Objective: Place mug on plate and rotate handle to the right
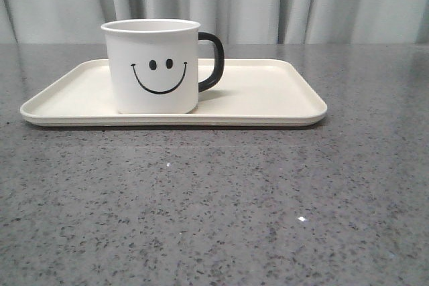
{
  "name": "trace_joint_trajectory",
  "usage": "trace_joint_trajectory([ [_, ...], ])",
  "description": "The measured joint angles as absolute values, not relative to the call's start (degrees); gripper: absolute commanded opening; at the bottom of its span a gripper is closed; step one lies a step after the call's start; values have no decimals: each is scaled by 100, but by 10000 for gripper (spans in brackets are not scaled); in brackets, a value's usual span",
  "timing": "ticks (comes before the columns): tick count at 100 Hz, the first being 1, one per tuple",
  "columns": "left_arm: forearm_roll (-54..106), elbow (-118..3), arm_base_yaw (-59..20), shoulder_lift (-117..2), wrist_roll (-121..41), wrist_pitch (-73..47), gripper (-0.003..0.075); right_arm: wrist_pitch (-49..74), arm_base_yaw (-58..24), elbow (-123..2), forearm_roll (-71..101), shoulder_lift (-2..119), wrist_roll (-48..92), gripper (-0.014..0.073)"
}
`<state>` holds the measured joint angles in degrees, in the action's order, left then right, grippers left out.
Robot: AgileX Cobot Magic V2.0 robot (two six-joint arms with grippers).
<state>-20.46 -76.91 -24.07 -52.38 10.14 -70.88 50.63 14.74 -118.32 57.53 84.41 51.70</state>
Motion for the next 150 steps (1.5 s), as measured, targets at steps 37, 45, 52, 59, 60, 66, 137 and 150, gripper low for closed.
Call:
trace_joint_trajectory([
  [37, -2059, -7691, -2407, -5238, 1014, -6990, -20, 4577, 2113, -10286, 5753, 7210, 5156, 255],
  [45, -2059, -7691, -2407, -5238, 1014, -6962, -20, 4504, 2174, -9851, 5782, 6903, 5154, 255],
  [52, -2059, -7691, -2407, -5238, 1014, -6964, -20, 4504, 2178, -9457, 5839, 6632, 5154, 255],
  [59, -2059, -7691, -2407, -5238, 1014, -6956, -20, 4504, 2143, -9048, 5876, 6337, 5154, 255],
  [60, -2059, -7691, -2407, -5238, 1014, -6956, -20, 4504, 2139, -8966, 5876, 6310, 5154, 255],
  [66, -2059, -7691, -2407, -5238, 1014, -6956, -20, 4504, 2128, -8630, 5876, 6060, 5164, 255],
  [137, -2062, -7197, -2407, -5238, 1014, -6687, -20, 3935, 1753, -5267, 5463, 3388, 5164, 253],
  [150, -2062, -7197, -2407, -5238, 1025, -6661, -20, 3925, 1753, -4974, 5275, 3192, 5145, 188],
])
